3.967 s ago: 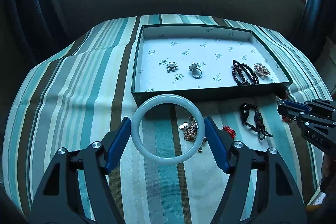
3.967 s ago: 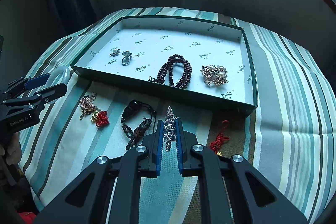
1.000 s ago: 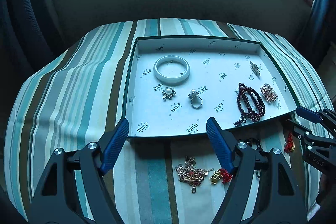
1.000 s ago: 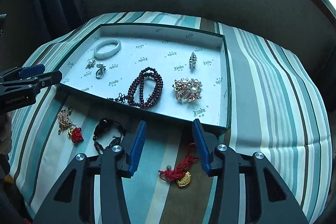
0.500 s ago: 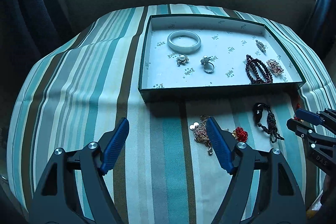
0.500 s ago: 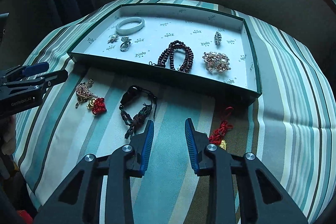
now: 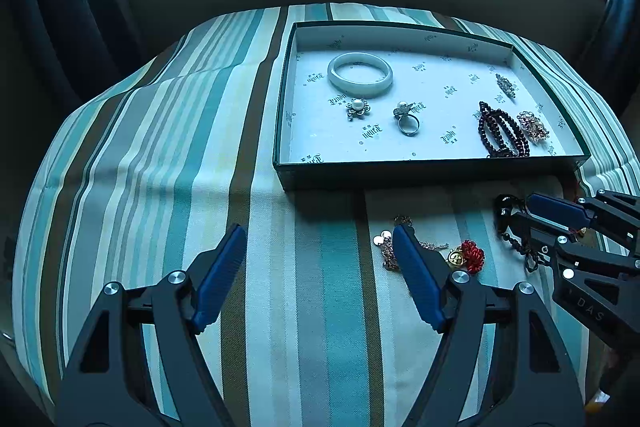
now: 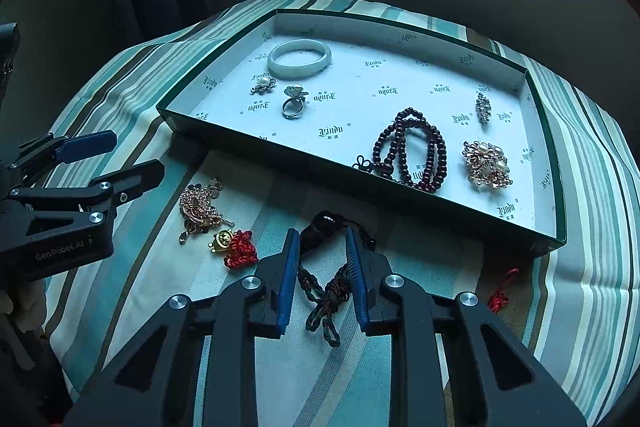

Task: Organize jewelry
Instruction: 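Grasp the black bead pendant on braided cord with the right tool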

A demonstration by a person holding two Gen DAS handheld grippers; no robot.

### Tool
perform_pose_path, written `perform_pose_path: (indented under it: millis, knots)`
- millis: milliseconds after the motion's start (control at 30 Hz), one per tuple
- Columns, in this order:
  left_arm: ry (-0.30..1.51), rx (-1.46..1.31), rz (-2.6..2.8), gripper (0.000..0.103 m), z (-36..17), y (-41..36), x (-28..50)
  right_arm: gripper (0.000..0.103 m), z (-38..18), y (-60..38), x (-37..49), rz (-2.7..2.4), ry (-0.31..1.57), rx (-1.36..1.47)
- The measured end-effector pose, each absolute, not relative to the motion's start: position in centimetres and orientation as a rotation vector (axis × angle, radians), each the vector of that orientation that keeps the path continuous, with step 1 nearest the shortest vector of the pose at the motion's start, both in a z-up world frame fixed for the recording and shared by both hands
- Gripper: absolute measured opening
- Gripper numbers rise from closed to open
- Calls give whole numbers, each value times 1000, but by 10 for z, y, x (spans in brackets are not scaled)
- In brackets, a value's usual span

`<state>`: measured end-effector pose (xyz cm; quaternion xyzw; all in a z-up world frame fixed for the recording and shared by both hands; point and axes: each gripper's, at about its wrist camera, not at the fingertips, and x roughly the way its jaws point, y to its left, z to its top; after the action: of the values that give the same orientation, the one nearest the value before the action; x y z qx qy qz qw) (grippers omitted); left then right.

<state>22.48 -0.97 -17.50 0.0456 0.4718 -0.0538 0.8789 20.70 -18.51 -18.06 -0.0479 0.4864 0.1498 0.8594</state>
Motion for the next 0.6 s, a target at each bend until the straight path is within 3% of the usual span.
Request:
perform_pose_path:
  millis: [600]
  knots:
    - [999, 93, -104, 75, -182, -6, 229, 24, -189, -182, 218, 271, 1037, -113]
